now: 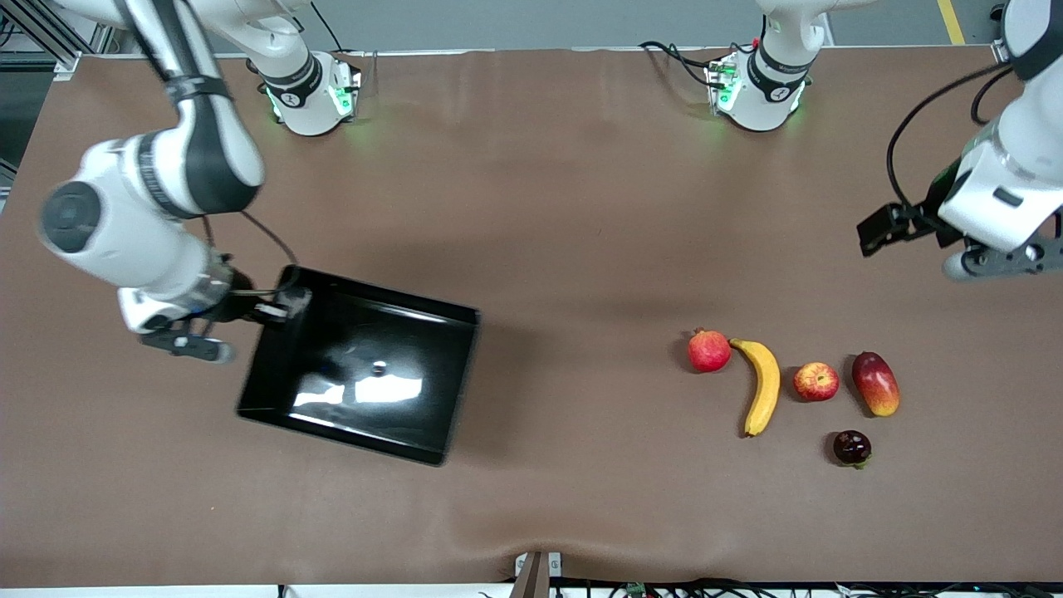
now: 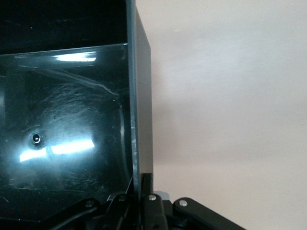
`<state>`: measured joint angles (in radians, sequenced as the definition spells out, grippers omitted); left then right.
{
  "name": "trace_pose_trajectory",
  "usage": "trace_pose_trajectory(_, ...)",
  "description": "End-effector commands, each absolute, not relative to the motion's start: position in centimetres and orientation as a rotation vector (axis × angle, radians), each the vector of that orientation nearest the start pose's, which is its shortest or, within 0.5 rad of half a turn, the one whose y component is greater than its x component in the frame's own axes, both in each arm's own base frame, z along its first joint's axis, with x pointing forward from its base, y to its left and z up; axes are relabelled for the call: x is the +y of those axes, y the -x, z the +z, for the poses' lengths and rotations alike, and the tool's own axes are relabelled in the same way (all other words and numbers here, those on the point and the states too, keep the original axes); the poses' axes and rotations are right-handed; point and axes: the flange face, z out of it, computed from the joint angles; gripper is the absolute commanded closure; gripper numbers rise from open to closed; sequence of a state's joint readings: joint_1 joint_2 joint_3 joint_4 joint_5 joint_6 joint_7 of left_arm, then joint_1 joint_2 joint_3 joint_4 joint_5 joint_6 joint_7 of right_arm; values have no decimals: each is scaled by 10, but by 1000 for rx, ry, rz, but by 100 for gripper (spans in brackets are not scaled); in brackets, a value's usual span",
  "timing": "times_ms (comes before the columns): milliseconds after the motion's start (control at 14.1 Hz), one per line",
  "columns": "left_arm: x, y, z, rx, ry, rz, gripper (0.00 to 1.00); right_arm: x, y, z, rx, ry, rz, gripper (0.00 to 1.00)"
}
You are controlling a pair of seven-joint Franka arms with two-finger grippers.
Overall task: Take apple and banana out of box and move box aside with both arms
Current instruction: 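Drag the empty tray away from the fruit with the right gripper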
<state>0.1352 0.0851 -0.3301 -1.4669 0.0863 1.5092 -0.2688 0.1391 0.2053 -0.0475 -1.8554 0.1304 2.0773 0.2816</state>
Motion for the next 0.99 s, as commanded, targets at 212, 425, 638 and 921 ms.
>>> trace_pose_trajectory(212,-105,-501,639,-88,3077,69,0,-66,-613,400,320,3015,-131,100)
trace_pose_trajectory(425,-104,-495,644,-91,3084,58,0,-124,-621,359,262,3040,-201,100)
trace_pose_trajectory(638,-97,-502,637,-109,3083,79,0,-176,-620,310,153,3055,-179,100)
trace_pose_trajectory(921,-91,-507,636,-130,3084,82,0,-212,-624,284,96,3012,-189,100)
